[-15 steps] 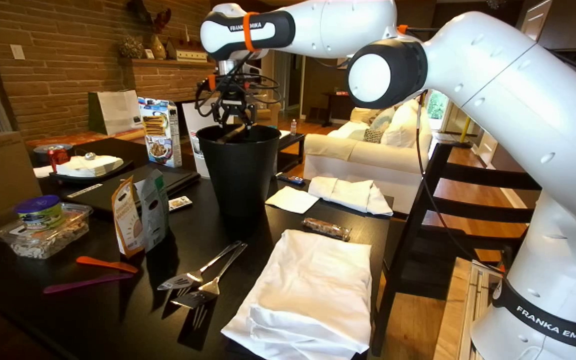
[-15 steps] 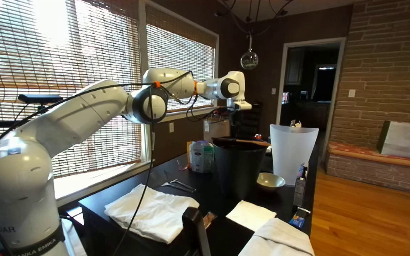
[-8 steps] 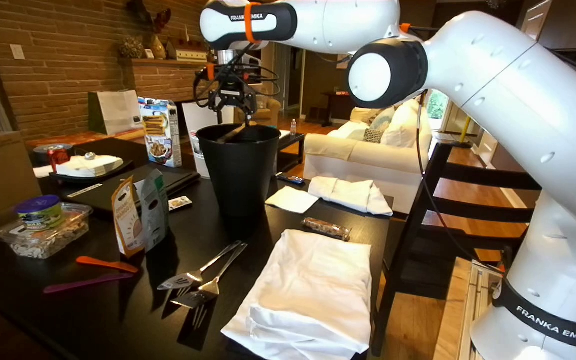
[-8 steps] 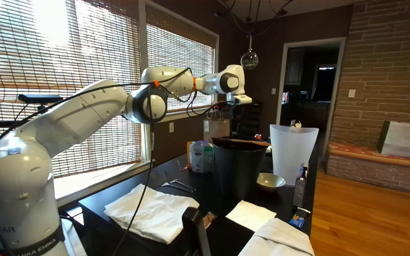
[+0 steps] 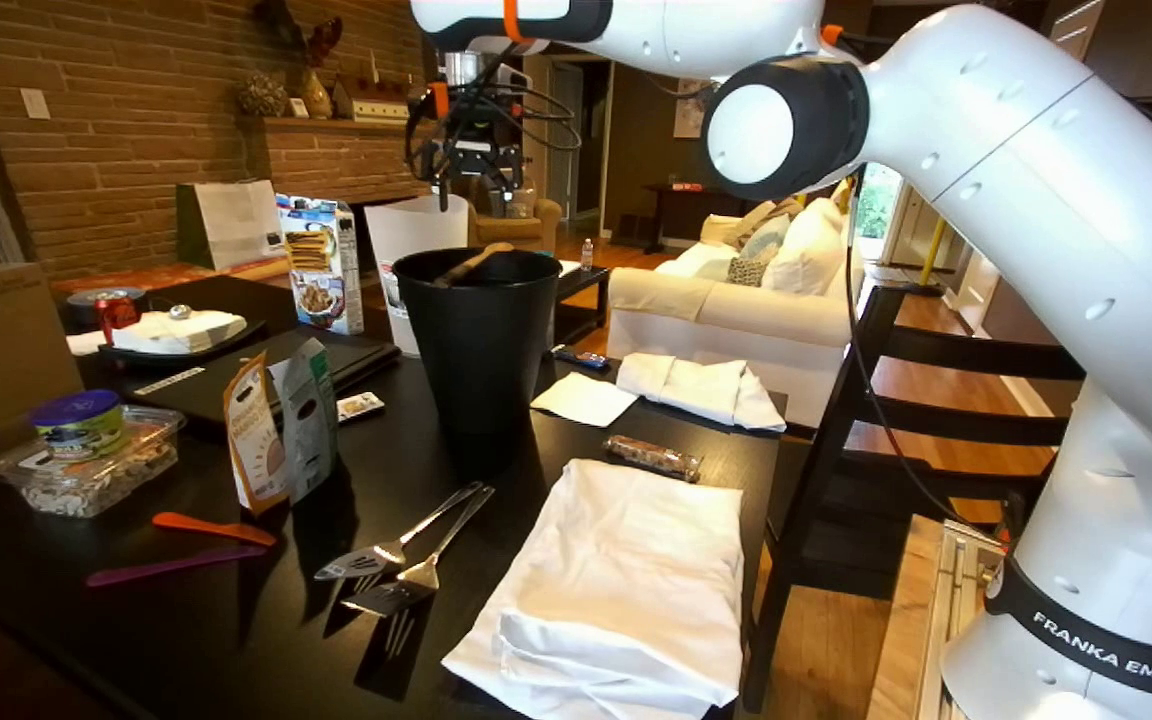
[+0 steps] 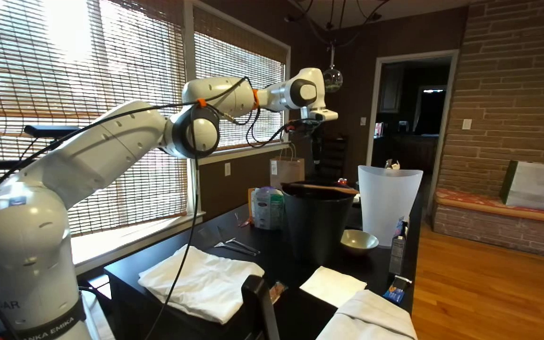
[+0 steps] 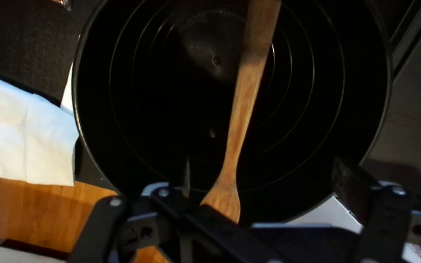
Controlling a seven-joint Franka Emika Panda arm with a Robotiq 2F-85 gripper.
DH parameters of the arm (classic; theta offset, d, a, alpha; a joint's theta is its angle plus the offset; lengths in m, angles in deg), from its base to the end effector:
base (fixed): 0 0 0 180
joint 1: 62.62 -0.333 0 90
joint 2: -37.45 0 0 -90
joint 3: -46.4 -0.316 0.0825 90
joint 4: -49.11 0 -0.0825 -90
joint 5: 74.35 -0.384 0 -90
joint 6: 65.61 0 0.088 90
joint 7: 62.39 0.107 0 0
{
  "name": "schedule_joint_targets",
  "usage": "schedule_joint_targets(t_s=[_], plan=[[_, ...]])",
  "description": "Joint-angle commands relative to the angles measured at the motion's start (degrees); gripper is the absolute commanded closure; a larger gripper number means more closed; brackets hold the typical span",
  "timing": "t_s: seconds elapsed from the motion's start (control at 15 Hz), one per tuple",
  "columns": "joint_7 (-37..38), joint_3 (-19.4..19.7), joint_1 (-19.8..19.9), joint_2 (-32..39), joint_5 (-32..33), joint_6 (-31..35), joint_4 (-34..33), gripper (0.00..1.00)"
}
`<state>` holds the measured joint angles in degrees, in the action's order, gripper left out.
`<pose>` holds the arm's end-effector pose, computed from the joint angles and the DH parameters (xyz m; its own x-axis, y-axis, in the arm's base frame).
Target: Put the wooden spoon on top of the black bin.
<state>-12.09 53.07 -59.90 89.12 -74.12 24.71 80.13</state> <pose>0.7666 -0.0771 0.5025 0.5372 -0.8282 0.1597 -0.8343 -0.5496 -0.0435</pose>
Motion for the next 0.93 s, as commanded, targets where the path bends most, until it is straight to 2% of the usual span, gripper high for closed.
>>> schedule_joint_targets(t_s=[0.0,0.4,0.87], plan=[[-8.00,0.13,0.71,-1.93,1.16,-0.54,-0.90,0.00],[-16.51,0.63,1.76,-5.13,0.85,-1.32,-0.33,0.00],[-19.29,1.47,2.89,-8.37,0.76,-4.74,-0.04,0.00]])
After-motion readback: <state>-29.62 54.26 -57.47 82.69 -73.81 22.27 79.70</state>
